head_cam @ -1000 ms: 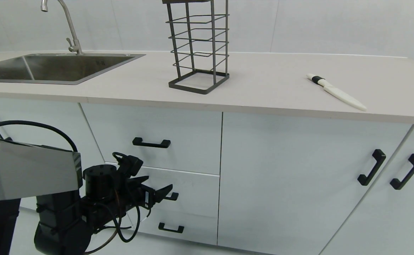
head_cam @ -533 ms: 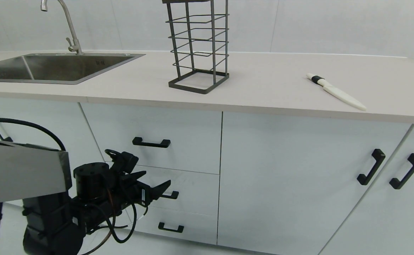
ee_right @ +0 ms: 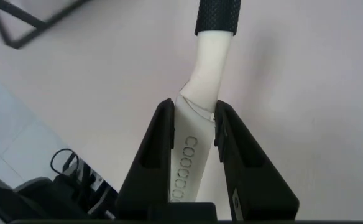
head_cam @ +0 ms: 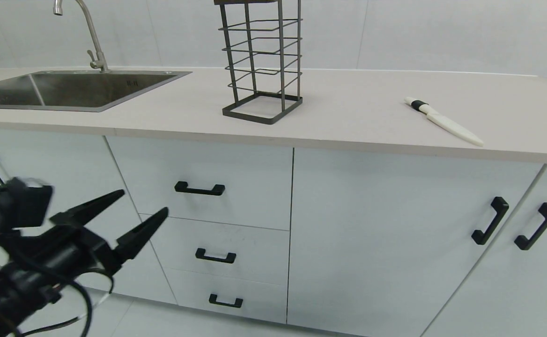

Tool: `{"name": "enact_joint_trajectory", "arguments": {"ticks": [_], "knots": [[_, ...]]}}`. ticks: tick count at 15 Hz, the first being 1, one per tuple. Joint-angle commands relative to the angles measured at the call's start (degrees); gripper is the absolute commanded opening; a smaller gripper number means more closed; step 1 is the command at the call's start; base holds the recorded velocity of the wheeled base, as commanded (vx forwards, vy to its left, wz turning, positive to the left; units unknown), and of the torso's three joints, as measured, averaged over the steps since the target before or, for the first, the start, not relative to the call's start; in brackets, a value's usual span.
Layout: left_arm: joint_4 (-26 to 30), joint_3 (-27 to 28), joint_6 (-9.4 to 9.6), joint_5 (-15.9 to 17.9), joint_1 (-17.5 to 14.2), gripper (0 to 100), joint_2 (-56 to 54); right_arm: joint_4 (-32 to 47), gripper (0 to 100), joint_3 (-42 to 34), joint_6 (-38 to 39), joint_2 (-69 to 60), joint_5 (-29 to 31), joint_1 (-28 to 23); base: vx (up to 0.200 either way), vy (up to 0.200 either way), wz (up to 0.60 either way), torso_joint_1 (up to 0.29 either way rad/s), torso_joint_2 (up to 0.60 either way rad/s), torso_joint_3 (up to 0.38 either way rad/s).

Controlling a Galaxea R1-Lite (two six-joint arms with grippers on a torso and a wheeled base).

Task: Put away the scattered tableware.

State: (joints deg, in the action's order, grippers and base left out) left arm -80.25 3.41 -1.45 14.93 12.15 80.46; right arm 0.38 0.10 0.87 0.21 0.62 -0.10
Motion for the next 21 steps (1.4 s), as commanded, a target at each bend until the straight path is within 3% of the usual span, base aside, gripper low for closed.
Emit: {"name": "enact_joint_trajectory", "arguments": {"ticks": [1, 5, 6, 8, 9, 11, 12, 14, 15, 21], "knots": [[20.0, -3.4, -0.13, 0.2, -12.0, 100, -37.4, 0.0, 100, 0.0, -0.1, 0.1, 0.0, 0.0, 0.0, 0.0, -0.6, 0.002, 0.0, -0.002], [62.0, 0.6, -0.92, 0.0, -14.0, 100, -70.8, 0.0, 100, 0.0, -0.1, 0.1, 0.0, 0.0, 0.0, 0.0, -0.6, -0.001, 0.0, 0.004], [69.0, 0.4, -0.92, 0.0, -14.3, 100, -75.8, 0.0, 100, 0.0, -0.1, 0.1, 0.0, 0.0, 0.0, 0.0, 0.0, 0.0, 0.0, 0.0], [71.8, -3.4, 0.66, -0.3, -14.4, 100, -76.6, 0.0, 100, 0.0, -0.1, 0.1, 0.0, 0.0, 0.0, 0.0, 0.0, 0.0, 0.0, 0.0], [78.4, -3.2, 1.54, -2.4, -14.4, 100, -76.5, 0.0, 100, 0.0, -0.1, 0.1, 0.0, 0.0, 0.0, 0.0, 0.0, 0.0, 0.0, 0.0], [77.4, -3.4, 3.03, -6.4, -14.4, 100, -76.5, 0.0, 100, 0.0, -0.1, 0.1, 0.0, 0.0, 0.0, 0.0, 0.0, 0.0, 0.0, 0.0], [77.7, -3.4, 5.05, -7.3, -14.3, 100, -76.5, 0.0, 100, 0.1, -0.1, 0.1, 0.0, 0.0, 0.0, 0.0, 0.0, 0.0, 0.0, 0.0], [79.9, -3.4, 4.88, -8.6, -13.7, 100, -77.1, 0.0, 100, 0.1, -0.1, 0.1, 0.0, 0.0, 0.0, 0.0, 0.0, 0.0, 0.0, 0.0], [80.2, -3.4, 0.75, -11.2, -12.2, 100, -80.5, 0.0, 100, 0.0, -0.2, 0.1, 0.0, 0.0, 0.0, 0.0, 0.0, 0.0, 0.0, 0.0], [80.3, -3.4, 1.45, -11.5, -12.2, 100, -80.5, 0.0, 100, 0.0, -0.2, 0.1, -0.1, 0.0, 0.0, -0.033, -0.4, 0.0, 0.0, 0.0]]}}
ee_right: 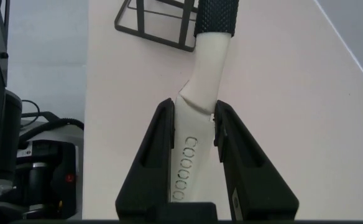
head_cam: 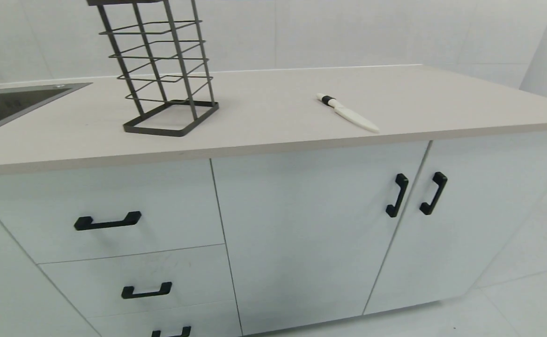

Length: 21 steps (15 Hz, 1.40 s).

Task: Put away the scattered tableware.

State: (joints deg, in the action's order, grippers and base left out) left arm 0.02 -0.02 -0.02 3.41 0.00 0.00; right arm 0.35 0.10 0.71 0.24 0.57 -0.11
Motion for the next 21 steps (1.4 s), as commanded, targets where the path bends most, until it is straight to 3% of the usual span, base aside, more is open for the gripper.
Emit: {"name": "enact_joint_trajectory", "arguments": {"ticks": [1, 3, 11, 15, 21], "knots": [[-0.1, 0.0, -0.06, 0.0, 0.0, 100, 0.0, 0.0, 100, 0.1, 0.0, 0.1, 0.0, 0.0, 0.0, -0.2, 0.0, -0.002, 0.0, 0.007], [-0.1, 0.0, -0.06, 0.0, 0.0, 100, 0.0, 0.0, 100, 0.0, 0.0, 0.1, 0.0, 0.0, 0.0, -0.2, 0.0, 0.0, 0.0, -0.002], [0.0, 0.0, 0.02, 0.0, 0.0, 100, 0.0, 0.0, 100, 0.0, 0.0, 0.1, 0.0, 0.0, 0.0, 0.0, 0.6, -0.001, 0.0, 0.001], [-0.1, 0.0, -0.15, 0.1, 0.0, 100, 0.0, 0.0, 100, 0.0, 0.0, 0.1, 0.0, 0.0, 0.0, 0.0, 0.0, 0.0, 0.0, 0.0], [-0.2, 0.0, -0.15, 0.1, 0.0, 100, 0.0, 0.0, 100, 0.0, 0.0, 0.1, 0.0, 0.0, 0.2, 0.0, 0.0, 0.21, -0.14, -0.118]]}}
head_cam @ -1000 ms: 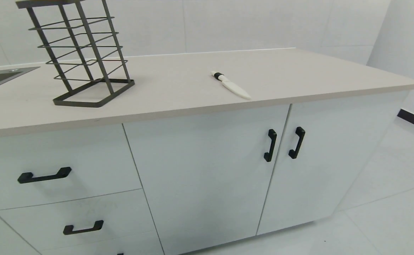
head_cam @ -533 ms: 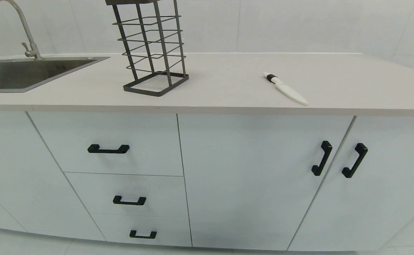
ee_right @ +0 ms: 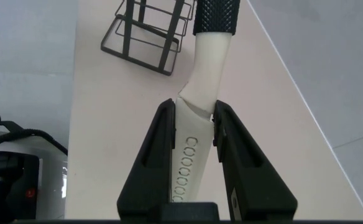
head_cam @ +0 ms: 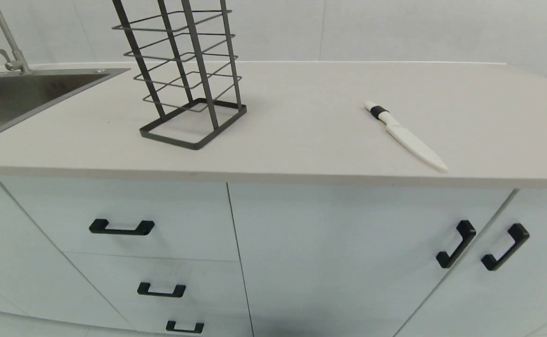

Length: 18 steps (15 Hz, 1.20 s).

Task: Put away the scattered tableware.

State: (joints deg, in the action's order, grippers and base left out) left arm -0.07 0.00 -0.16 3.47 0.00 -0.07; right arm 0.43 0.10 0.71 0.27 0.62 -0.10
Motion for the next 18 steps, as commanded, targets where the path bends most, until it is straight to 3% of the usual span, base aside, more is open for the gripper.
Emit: {"name": "enact_joint_trajectory", "arguments": {"ticks": [1, 11, 18], "knots": [[0.0, 0.0, -0.02, 0.2, 0.0, 100, 0.1, -0.1, 100, 0.0, 0.0, 0.1, 0.0, 0.0, 0.0, 0.0, 0.0, 0.251, -0.54, -0.266], [0.0, 0.0, -0.02, 0.3, 0.0, 100, 0.1, -0.1, 100, 0.0, 0.0, 0.1, -0.1, 0.0, 0.0, 0.0, 0.0, 0.183, -0.54, -0.205], [0.0, 0.0, -0.02, 0.3, 0.0, 100, 0.1, -0.1, 100, 0.0, 0.0, 0.1, -0.1, 0.0, 0.0, 0.0, 0.0, 0.337, -0.5, -0.241]]}}
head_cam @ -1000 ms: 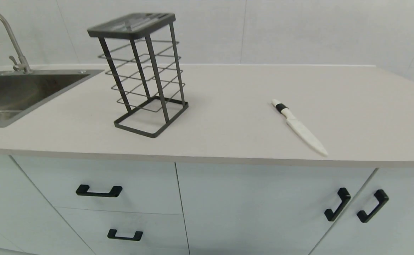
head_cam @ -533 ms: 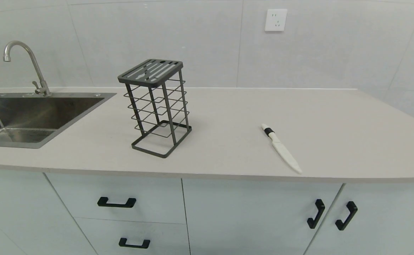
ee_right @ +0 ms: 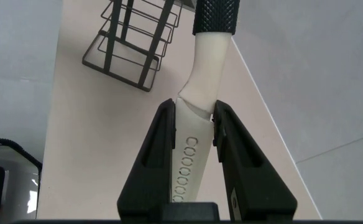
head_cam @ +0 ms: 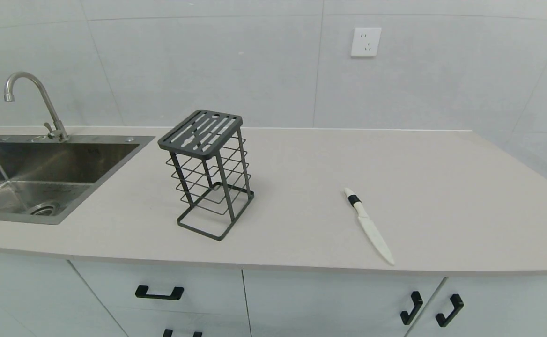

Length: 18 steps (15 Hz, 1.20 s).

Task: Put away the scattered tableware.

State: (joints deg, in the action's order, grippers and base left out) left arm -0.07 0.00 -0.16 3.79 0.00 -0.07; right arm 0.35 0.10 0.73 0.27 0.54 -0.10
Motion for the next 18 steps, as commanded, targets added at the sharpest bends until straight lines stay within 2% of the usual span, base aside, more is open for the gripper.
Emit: {"name": "enact_joint_trajectory", "arguments": {"ticks": [1, 13, 18], "knots": [[0.0, 0.0, -0.02, 0.0, 0.0, 100, 0.1, 0.0, 100, 0.0, 0.1, 0.1, 0.0, 0.0, 0.0, 0.0, 0.0, 0.286, -0.52, -0.256], [0.0, 0.0, -0.02, -0.1, 0.0, 100, 0.1, 0.0, 100, 0.0, 0.0, 0.1, 0.1, 0.0, 0.0, 0.0, 0.0, 0.283, -0.55, -0.261], [0.0, 0.0, -0.19, 0.0, 0.0, 100, 0.1, 0.0, 100, 0.0, 0.0, 0.1, 0.1, 0.0, 0.0, 0.0, 0.0, 0.037, -0.07, -0.033]]}}
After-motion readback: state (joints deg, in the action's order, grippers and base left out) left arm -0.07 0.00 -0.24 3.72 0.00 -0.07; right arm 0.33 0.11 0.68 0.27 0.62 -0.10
